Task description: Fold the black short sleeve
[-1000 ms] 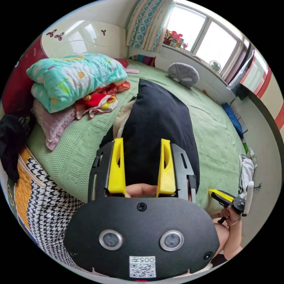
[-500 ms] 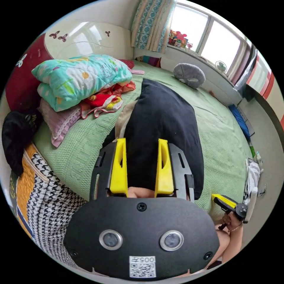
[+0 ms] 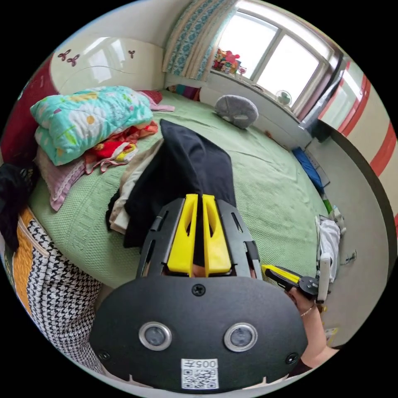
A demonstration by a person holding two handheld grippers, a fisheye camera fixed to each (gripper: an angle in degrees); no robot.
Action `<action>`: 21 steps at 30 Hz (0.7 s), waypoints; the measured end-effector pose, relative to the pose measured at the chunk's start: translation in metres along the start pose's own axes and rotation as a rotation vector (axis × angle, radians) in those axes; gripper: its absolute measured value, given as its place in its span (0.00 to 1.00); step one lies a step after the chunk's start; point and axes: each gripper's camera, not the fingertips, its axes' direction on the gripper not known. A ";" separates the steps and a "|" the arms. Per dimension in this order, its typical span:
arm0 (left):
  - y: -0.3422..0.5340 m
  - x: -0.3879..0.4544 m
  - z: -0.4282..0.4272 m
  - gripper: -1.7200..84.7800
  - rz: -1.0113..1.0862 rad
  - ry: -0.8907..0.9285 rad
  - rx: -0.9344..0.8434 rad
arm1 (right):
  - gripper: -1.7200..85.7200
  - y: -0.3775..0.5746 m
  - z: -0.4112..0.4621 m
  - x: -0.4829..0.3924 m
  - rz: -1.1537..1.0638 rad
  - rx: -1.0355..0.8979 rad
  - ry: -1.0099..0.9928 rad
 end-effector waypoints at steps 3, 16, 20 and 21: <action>0.011 0.031 0.011 0.05 0.084 0.006 -0.049 | 0.01 0.007 -0.010 -0.003 -0.034 0.079 0.010; 0.091 0.123 0.054 0.05 0.291 0.140 -0.214 | 0.01 0.025 -0.039 0.043 0.067 0.212 -0.153; 0.114 0.124 0.049 0.05 0.277 0.233 -0.212 | 0.01 0.031 -0.038 0.048 0.067 0.208 -0.138; 0.116 0.123 0.047 0.05 0.273 0.254 -0.205 | 0.01 0.033 -0.039 0.049 0.068 0.212 -0.133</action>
